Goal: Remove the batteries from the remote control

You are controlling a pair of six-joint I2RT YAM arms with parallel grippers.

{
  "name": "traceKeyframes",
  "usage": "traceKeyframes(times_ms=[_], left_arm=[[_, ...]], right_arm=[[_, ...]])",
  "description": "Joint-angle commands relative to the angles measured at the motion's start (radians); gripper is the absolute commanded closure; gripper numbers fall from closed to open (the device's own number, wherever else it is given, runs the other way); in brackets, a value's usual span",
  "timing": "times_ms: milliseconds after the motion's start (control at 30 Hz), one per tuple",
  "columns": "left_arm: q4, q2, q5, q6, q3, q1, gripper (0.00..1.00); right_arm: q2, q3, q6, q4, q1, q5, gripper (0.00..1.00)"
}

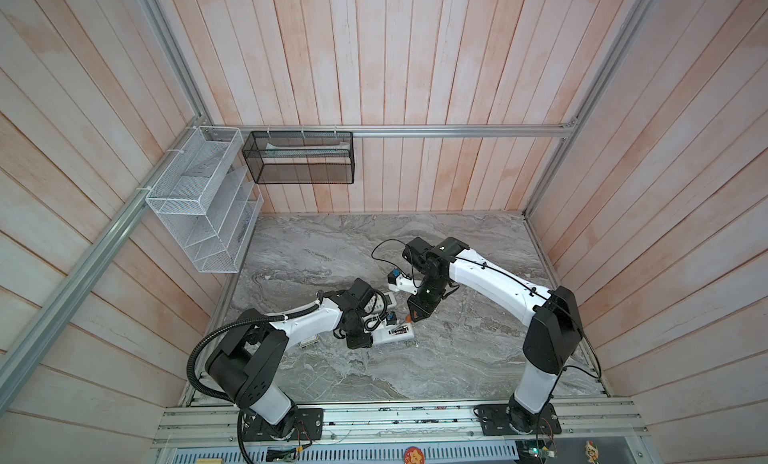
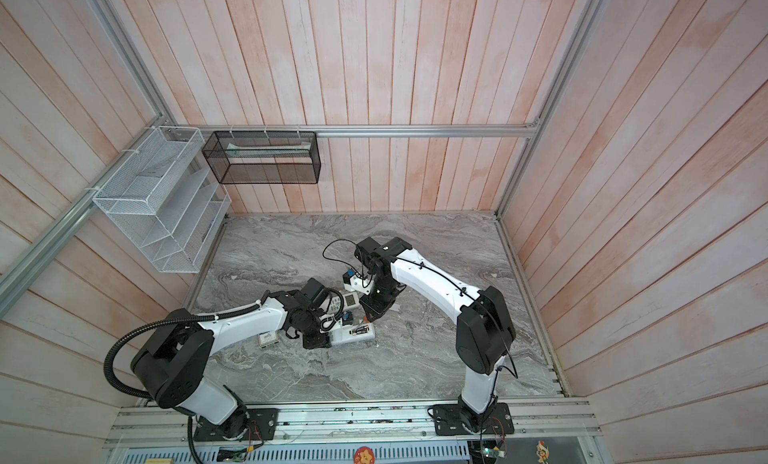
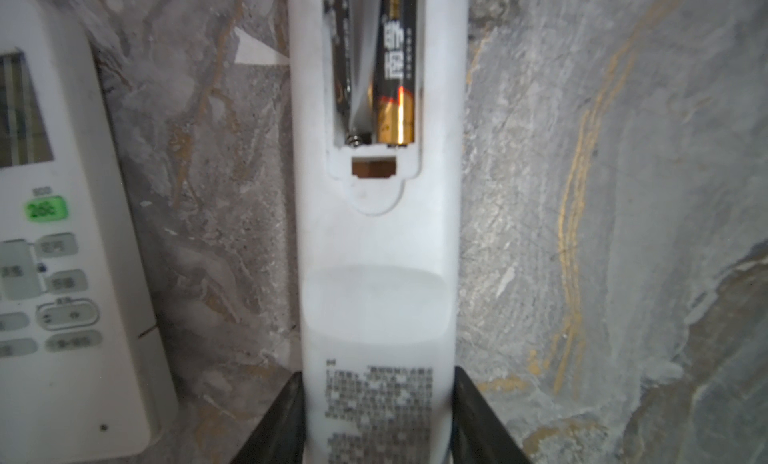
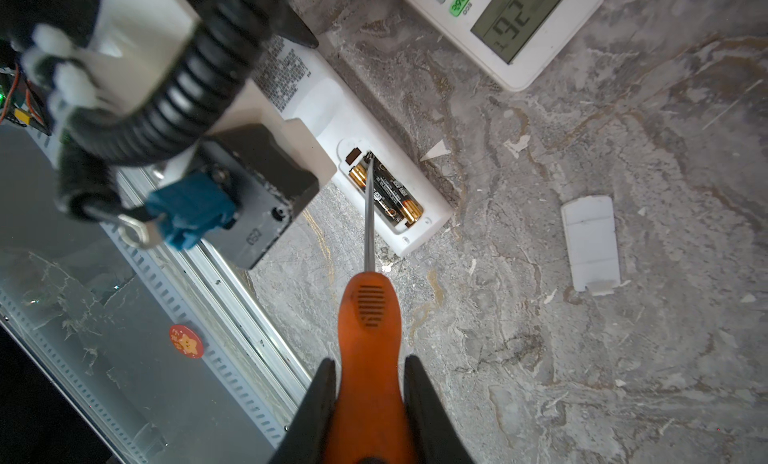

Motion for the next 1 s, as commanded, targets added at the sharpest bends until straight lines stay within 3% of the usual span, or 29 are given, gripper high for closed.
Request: traceKeyframes(times_ms=[0, 267, 400, 500, 567, 633, 833, 967], left_arm=[[-0.093, -0.006, -0.016, 0.02, 0.012, 0.009, 0.81], [-0.094, -0.006, -0.015, 0.02, 0.006, 0.008, 0.82], [-0.118, 0.013, 0.026, 0.023, 0.026, 0.009, 0.82], [-0.192, 0.045, 0.17, 0.008, 0.084, 0.027, 0.83], [-0.262, 0.081, 0.362, -0.023, 0.143, 0.062, 0.82], [-0.307, 0.114, 0.481, -0.066, 0.193, 0.073, 0.82], [-0.368, 0.219, 0.699, -0.189, 0.238, 0.079, 0.84], [-0.318, 0.292, 0.821, -0.359, 0.223, 0.091, 0.87]], right_arm=[[-0.005, 0.066, 0.014, -0.053, -0.029, 0.141, 1.0], [-0.006, 0.11, 0.02, -0.06, -0.035, 0.202, 1.0], [-0.011, 0.142, 0.029, -0.052, -0.037, 0.137, 1.0], [-0.025, 0.178, 0.052, -0.051, -0.042, 0.114, 1.0], [-0.033, 0.205, 0.061, -0.055, -0.054, 0.113, 1.0], [-0.042, 0.214, 0.065, -0.053, -0.073, 0.104, 1.0], [-0.076, 0.177, 0.07, -0.038, -0.108, 0.08, 1.0], [-0.097, 0.144, 0.07, -0.016, -0.121, 0.066, 1.0]])
